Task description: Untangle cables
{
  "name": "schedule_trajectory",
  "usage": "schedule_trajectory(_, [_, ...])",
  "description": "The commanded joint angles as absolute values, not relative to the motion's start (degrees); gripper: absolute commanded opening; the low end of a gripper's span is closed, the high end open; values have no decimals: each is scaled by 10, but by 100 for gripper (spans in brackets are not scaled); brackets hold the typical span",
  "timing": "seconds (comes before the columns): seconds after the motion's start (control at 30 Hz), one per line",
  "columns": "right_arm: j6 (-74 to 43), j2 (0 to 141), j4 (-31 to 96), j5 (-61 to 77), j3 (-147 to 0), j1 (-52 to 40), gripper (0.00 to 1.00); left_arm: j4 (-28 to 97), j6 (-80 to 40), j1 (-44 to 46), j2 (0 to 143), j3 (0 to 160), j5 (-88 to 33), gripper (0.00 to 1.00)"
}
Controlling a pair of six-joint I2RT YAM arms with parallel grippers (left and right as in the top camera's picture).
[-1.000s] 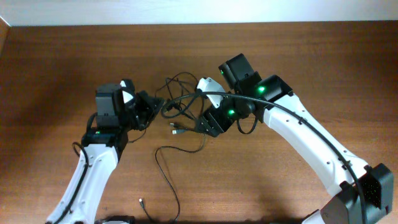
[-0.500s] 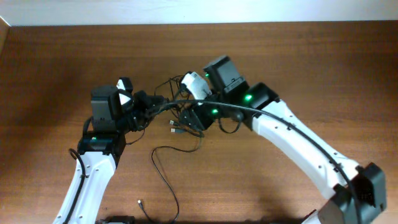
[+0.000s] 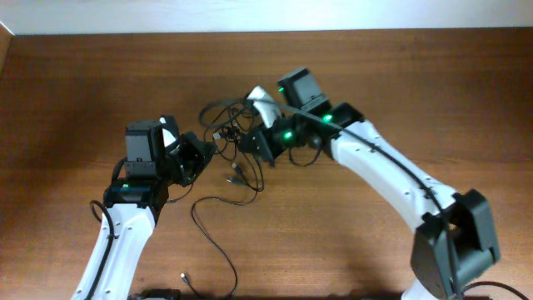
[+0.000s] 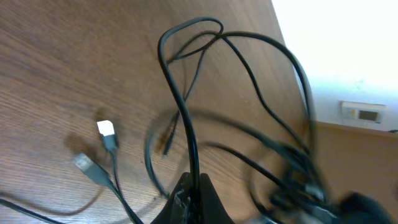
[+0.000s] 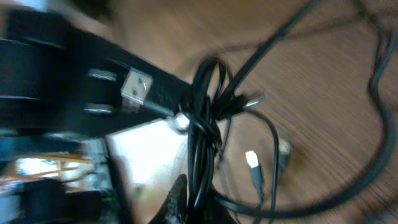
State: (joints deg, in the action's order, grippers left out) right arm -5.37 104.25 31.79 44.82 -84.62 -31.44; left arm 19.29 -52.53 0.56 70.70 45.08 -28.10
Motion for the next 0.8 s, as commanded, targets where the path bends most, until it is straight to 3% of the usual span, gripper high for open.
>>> schedule_trajectory(0.0, [-45,978,283,651,-869,-284,4,189,-507,26,712,450,-237,0])
schedule_trajectory(0.17, [-28,934,272,623,-869,-260,4,215,-507,56,741,450,-139,0])
schedule_trajectory(0.4, [-9,849,407,323,-869,-210,4,359,-497,-28,747,450,29,0])
schedule_trajectory(0.6, [-137,823,486,22,-869,-206,4,376,-498,-121,747,450,-43,0])
schedule_trajectory(0.77, [-151,828,504,69,-868,-206,7,360,-498,-119,747,450,-151,0])
